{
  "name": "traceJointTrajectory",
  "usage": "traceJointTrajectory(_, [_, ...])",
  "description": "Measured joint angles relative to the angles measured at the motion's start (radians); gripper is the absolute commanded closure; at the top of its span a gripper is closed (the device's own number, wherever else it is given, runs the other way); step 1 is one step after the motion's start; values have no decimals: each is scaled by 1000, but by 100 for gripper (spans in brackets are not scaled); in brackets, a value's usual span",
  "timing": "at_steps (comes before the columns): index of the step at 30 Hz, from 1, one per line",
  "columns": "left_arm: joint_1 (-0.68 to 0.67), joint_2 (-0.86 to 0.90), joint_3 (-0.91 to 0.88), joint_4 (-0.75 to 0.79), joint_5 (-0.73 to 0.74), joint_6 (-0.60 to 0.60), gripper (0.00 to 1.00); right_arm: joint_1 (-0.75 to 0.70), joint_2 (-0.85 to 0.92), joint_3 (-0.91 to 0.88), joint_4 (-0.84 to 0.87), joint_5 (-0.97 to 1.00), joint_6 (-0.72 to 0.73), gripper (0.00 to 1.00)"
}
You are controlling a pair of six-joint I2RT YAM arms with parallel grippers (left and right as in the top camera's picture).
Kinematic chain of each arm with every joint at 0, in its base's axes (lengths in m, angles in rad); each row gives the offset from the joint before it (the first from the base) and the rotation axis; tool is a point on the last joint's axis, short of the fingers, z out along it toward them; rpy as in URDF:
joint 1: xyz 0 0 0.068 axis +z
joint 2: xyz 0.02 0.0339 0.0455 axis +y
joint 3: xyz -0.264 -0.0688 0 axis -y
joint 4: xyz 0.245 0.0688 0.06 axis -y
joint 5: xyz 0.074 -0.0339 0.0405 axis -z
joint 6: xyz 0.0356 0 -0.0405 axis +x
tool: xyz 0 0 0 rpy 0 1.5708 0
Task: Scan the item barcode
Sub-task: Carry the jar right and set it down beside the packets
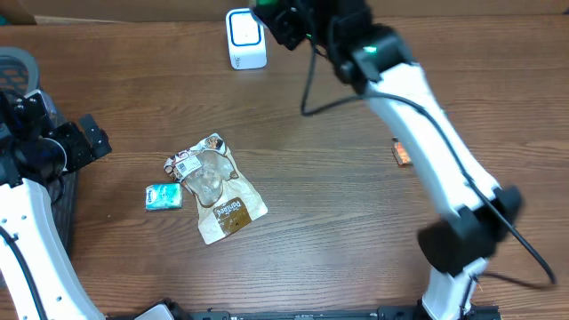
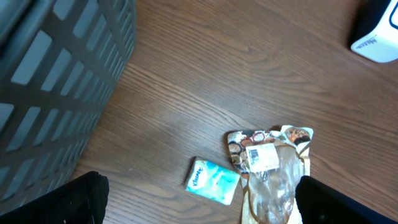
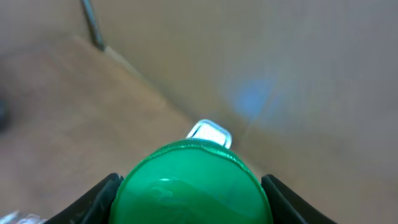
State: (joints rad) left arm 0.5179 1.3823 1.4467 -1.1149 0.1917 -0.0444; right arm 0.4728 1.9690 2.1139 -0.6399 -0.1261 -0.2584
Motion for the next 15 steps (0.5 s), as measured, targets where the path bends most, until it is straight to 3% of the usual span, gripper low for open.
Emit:
traceJointTrajectory(4, [0, 0, 0, 1, 0, 0, 0, -2, -75, 16, -406, 0, 80, 81])
traceJointTrajectory(8, [0, 0, 0, 0, 0, 0, 0, -21, -29, -6, -681, 0, 119, 83])
traceJointTrajectory(15, [0, 0, 0, 1, 0, 0, 1, -88, -5, -248, -640, 121, 306, 85])
